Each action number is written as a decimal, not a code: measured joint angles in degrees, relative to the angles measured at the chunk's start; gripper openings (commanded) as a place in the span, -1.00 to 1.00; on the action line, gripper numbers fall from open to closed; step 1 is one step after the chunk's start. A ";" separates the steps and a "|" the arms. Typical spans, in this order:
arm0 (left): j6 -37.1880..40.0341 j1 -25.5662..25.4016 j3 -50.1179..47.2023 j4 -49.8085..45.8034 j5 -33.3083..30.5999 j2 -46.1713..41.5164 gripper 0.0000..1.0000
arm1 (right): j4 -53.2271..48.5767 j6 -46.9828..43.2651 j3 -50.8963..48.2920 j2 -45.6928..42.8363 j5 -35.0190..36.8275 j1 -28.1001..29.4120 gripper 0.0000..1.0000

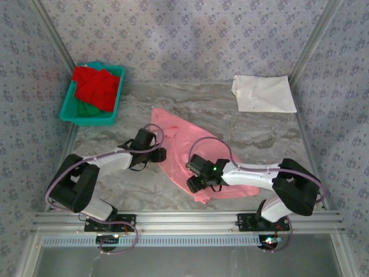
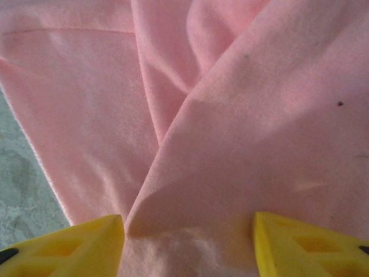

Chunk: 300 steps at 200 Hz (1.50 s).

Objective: Fold and stack the t-shirts

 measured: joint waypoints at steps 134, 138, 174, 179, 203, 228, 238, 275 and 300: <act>-5.75 3.15 -2.19 -3.04 -9.70 -2.47 -1.00 | -2.16 0.74 0.17 -10.58 -3.23 -10.51 -0.49; -5.73 3.54 -2.19 -3.52 -10.14 -2.75 -1.00 | -2.08 0.50 0.17 -11.10 -3.69 -11.17 -0.51; -4.83 5.97 -2.19 -6.45 -12.70 -4.31 -1.00 | -0.26 -1.60 -0.13 -11.98 -7.15 -14.29 -0.90; -4.63 6.01 -2.19 -6.69 -12.90 -4.39 -1.00 | -0.02 -1.99 -0.15 -11.65 -7.58 -14.27 -0.87; -3.74 6.05 -2.19 -7.96 -13.68 -4.83 -1.00 | 1.64 -3.43 -0.79 -10.86 -9.70 -13.09 -0.29; -3.50 6.05 -2.19 -8.96 -13.86 -5.35 -1.00 | 3.02 -6.23 -0.96 -10.86 -9.40 -6.12 -0.14; -3.50 6.10 -2.19 -9.07 -14.08 -5.46 -1.00 | 3.34 -7.48 -0.96 -10.80 -8.59 -2.78 -0.13; -3.52 6.12 -2.19 -9.16 -14.16 -5.46 -1.00 | 4.70 -11.98 -1.49 -8.61 -3.32 8.76 -0.06; -3.54 6.12 -2.19 -9.20 -14.16 -5.46 -1.00 | 4.81 -13.60 -1.49 -3.85 -1.88 9.84 -0.06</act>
